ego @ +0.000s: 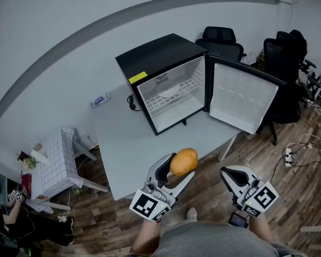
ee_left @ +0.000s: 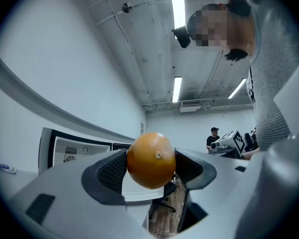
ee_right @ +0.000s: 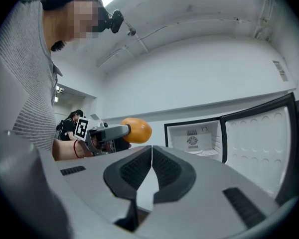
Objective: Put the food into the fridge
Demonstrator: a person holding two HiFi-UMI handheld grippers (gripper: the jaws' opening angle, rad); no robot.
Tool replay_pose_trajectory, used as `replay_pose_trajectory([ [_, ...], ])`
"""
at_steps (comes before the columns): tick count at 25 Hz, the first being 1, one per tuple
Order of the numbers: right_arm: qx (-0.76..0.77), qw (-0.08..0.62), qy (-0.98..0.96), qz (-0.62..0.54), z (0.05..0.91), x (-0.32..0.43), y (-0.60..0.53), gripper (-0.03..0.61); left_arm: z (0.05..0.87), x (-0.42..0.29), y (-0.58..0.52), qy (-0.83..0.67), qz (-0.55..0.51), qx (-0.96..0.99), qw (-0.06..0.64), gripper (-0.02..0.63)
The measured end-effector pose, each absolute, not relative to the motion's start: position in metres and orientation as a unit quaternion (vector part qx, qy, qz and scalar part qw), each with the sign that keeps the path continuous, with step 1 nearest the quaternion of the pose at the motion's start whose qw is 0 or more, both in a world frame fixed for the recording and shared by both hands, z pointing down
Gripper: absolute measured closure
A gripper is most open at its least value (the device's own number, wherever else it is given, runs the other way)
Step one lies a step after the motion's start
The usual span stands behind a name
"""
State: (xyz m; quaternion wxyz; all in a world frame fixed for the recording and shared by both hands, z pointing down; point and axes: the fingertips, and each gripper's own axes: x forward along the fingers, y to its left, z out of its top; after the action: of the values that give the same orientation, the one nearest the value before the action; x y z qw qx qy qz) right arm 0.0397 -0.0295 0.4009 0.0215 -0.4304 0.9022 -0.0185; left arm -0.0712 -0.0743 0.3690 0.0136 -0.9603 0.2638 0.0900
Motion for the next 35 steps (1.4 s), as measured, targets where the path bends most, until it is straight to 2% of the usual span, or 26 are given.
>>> replay_pose_trajectory([
  [11, -0.427, 0.013, 0.904, -0.022, 0.403, 0.024, -0.088, 0.565, 0.372, -0.079, -0.131, 0.260, 0.095, -0.961, 0.010, 0.304],
  [35, -0.350, 0.018, 0.936, -0.017, 0.398, 0.081, -0.216, 0.565, 0.367, -0.028, -0.238, 0.342, 0.103, -0.934, 0.026, 0.304],
])
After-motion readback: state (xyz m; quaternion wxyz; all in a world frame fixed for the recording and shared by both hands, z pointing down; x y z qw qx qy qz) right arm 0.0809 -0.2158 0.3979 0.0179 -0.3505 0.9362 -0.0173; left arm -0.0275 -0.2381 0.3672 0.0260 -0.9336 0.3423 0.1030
